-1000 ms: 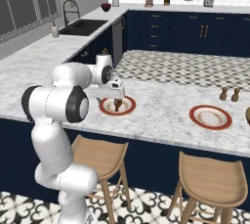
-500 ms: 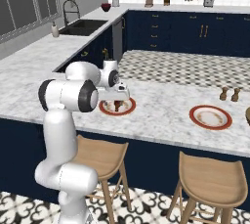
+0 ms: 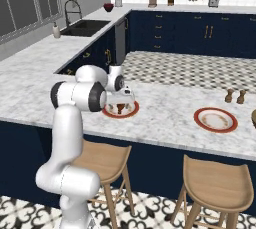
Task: Pick the chicken drumstick and cucumber from their plates and place them in the bowl. Then put the bowl in the fridge.
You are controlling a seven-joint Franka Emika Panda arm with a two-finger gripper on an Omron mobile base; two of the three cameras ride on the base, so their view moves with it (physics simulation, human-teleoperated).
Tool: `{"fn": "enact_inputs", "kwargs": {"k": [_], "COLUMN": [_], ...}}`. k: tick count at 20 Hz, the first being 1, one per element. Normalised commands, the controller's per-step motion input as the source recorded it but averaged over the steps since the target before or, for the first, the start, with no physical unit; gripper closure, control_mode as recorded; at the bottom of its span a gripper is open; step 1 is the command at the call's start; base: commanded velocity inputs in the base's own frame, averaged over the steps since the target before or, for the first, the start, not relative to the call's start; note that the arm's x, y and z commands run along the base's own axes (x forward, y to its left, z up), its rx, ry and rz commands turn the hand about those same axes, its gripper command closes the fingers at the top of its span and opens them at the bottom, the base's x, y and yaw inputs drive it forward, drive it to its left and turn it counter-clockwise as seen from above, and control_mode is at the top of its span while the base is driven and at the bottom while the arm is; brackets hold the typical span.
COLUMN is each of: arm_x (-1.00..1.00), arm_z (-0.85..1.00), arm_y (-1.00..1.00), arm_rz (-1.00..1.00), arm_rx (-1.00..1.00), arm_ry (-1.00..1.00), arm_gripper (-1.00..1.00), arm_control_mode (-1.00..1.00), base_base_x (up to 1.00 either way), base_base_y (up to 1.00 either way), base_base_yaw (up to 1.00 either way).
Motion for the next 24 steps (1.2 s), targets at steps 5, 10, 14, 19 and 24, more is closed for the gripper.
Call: {"fn": "enact_inputs", "kwargs": {"k": [5, 10, 14, 19, 24], "arm_x": [0.18, 0.24, 0.13, -0.55, -0.99], "arm_z": [-0.28, -0.19, -0.1, 0.18, 0.75], "arm_y": [0.0, 0.0, 0.0, 0.01, 0.03], "arm_rz": [0.01, 0.0, 0.0, 0.0, 0.0], "arm_rx": [0.0, 0.0, 0.0, 0.0, -0.01], "arm_ry": [0.0, 0.0, 0.0, -0.03, -0.09], "arm_gripper": [-1.0, 1.0, 1.0, 1.0, 1.0], "arm_control_mode": [-1.0, -1.0, -1.0, -1.0, -1.0], "base_base_x": [0.0, 0.0, 0.0, 0.0, 0.0], "base_base_y": [0.0, 0.0, 0.0, 0.0, 0.0], "base_base_yaw": [0.0, 0.0, 0.0, 0.0, 0.0]}}
